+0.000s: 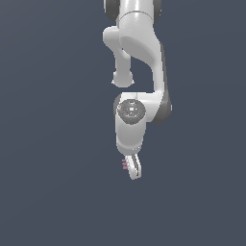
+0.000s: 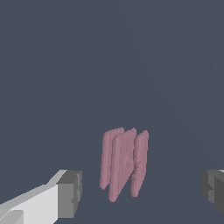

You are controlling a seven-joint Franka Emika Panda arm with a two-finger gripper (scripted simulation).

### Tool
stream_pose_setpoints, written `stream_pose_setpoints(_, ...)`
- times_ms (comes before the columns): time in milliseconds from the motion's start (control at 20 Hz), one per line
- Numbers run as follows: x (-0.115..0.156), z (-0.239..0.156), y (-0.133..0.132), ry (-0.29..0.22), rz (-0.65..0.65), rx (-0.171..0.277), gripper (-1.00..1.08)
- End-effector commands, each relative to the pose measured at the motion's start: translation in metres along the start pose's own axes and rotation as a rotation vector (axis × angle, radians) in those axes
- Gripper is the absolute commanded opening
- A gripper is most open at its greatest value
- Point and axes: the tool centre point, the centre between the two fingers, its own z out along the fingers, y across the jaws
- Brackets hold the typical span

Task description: Pick up the object and move it to a goal position.

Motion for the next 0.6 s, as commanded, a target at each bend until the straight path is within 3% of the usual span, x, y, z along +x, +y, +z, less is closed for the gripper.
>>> stream_pose_setpoints(0, 0.0002, 0.0020, -0.0018, 0.001, 0.035, 0.000, 1.00)
stream_pose_setpoints(550, 0.0001, 0.0064, -0.0036, 0.001, 0.074, 0.000, 1.00)
